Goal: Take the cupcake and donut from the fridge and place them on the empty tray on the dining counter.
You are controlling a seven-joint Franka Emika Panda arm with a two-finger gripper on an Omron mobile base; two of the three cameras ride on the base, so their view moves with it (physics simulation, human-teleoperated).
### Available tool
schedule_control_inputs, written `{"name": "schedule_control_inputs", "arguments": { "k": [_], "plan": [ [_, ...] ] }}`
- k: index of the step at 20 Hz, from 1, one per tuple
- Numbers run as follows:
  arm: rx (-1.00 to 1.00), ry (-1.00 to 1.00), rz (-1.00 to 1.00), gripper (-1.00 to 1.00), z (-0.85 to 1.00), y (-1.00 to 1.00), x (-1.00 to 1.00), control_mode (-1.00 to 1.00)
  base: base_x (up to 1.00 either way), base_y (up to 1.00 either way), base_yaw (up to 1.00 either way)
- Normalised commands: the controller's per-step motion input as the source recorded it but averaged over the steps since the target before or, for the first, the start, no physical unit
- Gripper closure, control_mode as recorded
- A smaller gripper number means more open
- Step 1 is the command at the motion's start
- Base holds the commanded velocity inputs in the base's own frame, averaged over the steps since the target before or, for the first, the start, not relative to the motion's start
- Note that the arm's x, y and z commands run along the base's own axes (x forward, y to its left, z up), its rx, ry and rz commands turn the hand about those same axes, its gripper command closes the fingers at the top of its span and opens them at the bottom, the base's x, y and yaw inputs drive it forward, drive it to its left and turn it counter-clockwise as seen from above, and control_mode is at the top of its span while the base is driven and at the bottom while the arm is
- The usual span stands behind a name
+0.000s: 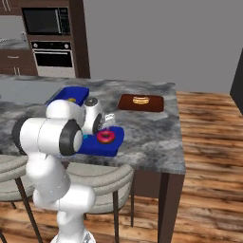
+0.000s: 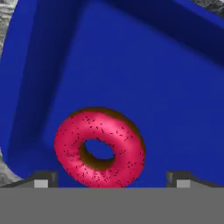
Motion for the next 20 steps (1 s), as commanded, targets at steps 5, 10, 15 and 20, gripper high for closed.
{"name": "schedule_control_inputs", "arguments": {
  "k": [5, 10, 15, 20],
  "plan": [
    [0.0, -0.36, 0.0, -1.0, 1.0, -0.44, -0.88, -1.0, 0.0, 0.0, 0.0],
    [0.0, -0.4, 0.0, -1.0, 1.0, -0.44, -0.85, -1.0, 0.0, 0.0, 0.0],
    [0.0, -0.33, 0.0, -1.0, 1.0, -0.38, -0.64, -1.0, 0.0, 0.0, 0.0],
    [0.0, -0.23, 0.0, -1.0, 1.0, -0.18, -0.32, -1.0, 0.0, 0.0, 0.0]
  ]
}}
